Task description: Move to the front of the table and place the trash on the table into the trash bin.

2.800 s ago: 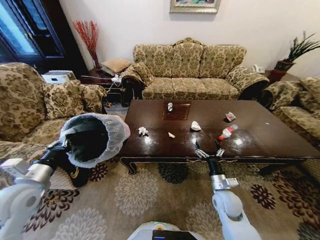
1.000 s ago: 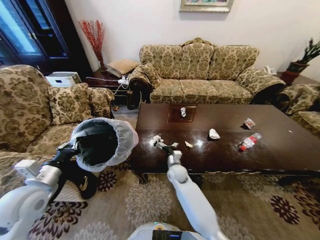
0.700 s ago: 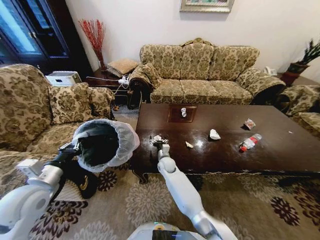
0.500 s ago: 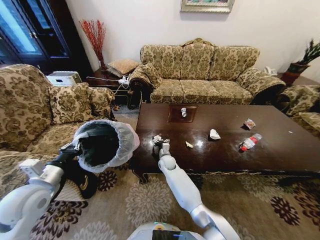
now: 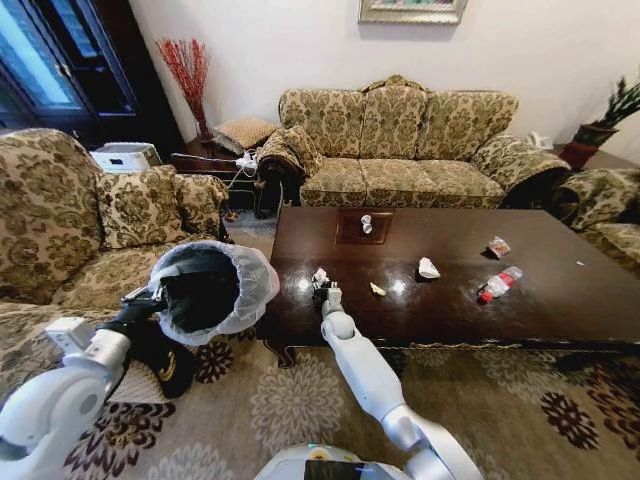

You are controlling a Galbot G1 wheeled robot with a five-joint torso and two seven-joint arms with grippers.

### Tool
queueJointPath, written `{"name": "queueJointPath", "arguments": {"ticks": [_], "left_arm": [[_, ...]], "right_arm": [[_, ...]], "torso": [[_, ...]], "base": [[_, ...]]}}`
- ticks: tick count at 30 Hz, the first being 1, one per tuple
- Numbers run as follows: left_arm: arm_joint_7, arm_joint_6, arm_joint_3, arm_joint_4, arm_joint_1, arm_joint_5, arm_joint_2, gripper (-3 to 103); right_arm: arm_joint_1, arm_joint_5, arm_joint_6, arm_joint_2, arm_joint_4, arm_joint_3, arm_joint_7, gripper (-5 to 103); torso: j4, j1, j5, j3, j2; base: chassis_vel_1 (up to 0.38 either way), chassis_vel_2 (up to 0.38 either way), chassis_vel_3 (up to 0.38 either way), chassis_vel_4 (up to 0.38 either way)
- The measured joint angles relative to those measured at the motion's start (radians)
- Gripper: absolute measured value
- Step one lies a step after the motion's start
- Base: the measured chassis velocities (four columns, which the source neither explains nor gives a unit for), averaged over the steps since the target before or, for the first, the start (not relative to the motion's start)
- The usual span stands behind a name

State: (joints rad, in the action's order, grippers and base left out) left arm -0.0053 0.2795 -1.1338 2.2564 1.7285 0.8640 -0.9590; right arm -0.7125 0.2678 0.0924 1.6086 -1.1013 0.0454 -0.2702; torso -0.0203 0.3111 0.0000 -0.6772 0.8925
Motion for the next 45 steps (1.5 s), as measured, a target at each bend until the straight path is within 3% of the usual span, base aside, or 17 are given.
{"name": "queueJointPath", "arguments": {"ticks": [1,2,4,5,6,8,10,16,18,19,21,22,25,32,40,42,45], "left_arm": [[0.000,0.000,0.000,0.000,0.000,0.000,0.000,2],[0.000,0.000,0.000,0.000,0.001,0.000,0.000,2],[0.000,0.000,0.000,0.001,0.001,0.000,0.001,2],[-0.001,0.000,0.000,0.003,0.002,0.000,0.002,2],[-0.001,0.000,0.000,0.013,0.006,-0.001,0.002,2],[-0.003,0.000,-0.005,0.020,0.012,0.001,0.006,2],[-0.007,0.000,-0.008,0.024,0.017,0.009,0.013,2],[-0.043,0.058,-0.066,0.043,0.058,0.073,0.090,2],[-0.082,0.125,-0.119,0.052,0.101,0.166,0.159,2],[-0.082,0.125,-0.119,0.052,0.101,0.166,0.159,2],[-0.140,0.185,-0.175,0.051,0.139,0.306,0.246,2],[-0.140,0.185,-0.175,0.051,0.139,0.306,0.246,2],[-0.229,0.245,-0.226,0.043,0.174,0.459,0.377,2],[-0.302,0.260,-0.184,0.080,0.163,0.497,0.468,2],[-0.318,0.257,-0.133,0.181,0.165,0.490,0.451,2],[-0.319,0.257,-0.130,0.192,0.164,0.488,0.447,2],[-0.324,0.257,-0.132,0.217,0.168,0.483,0.431,2]], "right_arm": [[0.000,0.000,0.000,0.000,0.000,0.000,0.000,45],[-0.002,0.001,0.001,0.000,-0.002,0.001,0.000,34],[-0.005,0.003,0.002,0.000,-0.006,0.001,0.001,34],[-0.009,0.007,0.004,0.000,-0.012,0.001,0.001,28],[-0.019,0.019,0.009,0.000,-0.032,0.003,0.001,13],[-0.028,0.026,0.013,-0.001,-0.052,0.005,0.001,3],[-0.034,0.029,0.016,-0.001,-0.067,0.006,0.002,1],[-0.077,0.064,0.009,-0.002,-0.191,0.033,0.052,0],[-0.130,0.095,-0.046,-0.042,-0.341,0.040,0.140,0],[-0.130,0.095,-0.046,-0.042,-0.341,0.040,0.140,0],[-0.191,0.122,-0.107,-0.105,-0.524,0.041,0.231,0],[-0.191,0.122,-0.107,-0.105,-0.524,0.041,0.231,0],[-0.265,0.201,-0.156,-0.232,-0.831,0.018,0.336,0],[-0.270,0.282,-0.126,-0.324,-1.078,-0.105,0.443,0],[-0.239,0.223,-0.066,-0.354,-1.034,-0.263,0.495,-3],[-0.233,0.205,-0.055,-0.345,-1.022,-0.274,0.489,1],[-0.225,0.180,-0.048,-0.327,-1.010,-0.301,0.483,17]], "torso": [[0.0000,0.000,0.0000,0.000,0.000],[0.0000,0.000,0.0000,0.000,0.000],[-0.0001,0.000,0.0000,0.000,0.000],[0.0000,0.000,0.0000,0.000,0.000],[0.0000,0.000,0.0000,0.000,0.000],[0.0000,0.000,0.0000,0.000,0.000],[-0.0001,0.000,0.0000,0.000,0.000],[0.0000,0.000,0.0000,0.000,0.000],[-0.0005,0.000,-0.0001,0.000,0.000],[-0.0005,0.000,-0.0001,0.000,0.000],[-0.0003,0.000,0.0003,0.000,0.000],[-0.0003,0.000,0.0003,0.000,0.000],[0.0004,0.000,0.0003,0.000,0.000],[0.0002,0.000,-0.0001,0.000,0.000],[0.0000,0.000,0.0000,0.000,0.000],[0.0000,0.000,0.0001,0.000,0.000],[-0.0002,0.000,0.0001,0.000,0.000]], "base": [[0.000,0.000,0.000,0.000],[0.000,0.000,0.000,0.000],[0.000,0.000,0.000,0.000],[0.000,0.000,0.000,0.000],[0.000,0.000,0.000,0.000],[0.000,0.000,0.000,0.000],[0.000,0.000,0.000,0.000],[0.000,0.000,0.000,0.000],[0.000,0.000,0.000,0.000],[0.000,0.000,0.000,0.000],[0.000,0.000,0.000,0.000],[0.000,0.000,0.000,0.000],[0.000,0.000,0.000,0.000],[0.000,0.000,0.000,0.000],[0.000,0.000,0.000,0.000],[0.000,0.000,0.000,0.000],[0.000,0.000,0.000,0.000]]}}
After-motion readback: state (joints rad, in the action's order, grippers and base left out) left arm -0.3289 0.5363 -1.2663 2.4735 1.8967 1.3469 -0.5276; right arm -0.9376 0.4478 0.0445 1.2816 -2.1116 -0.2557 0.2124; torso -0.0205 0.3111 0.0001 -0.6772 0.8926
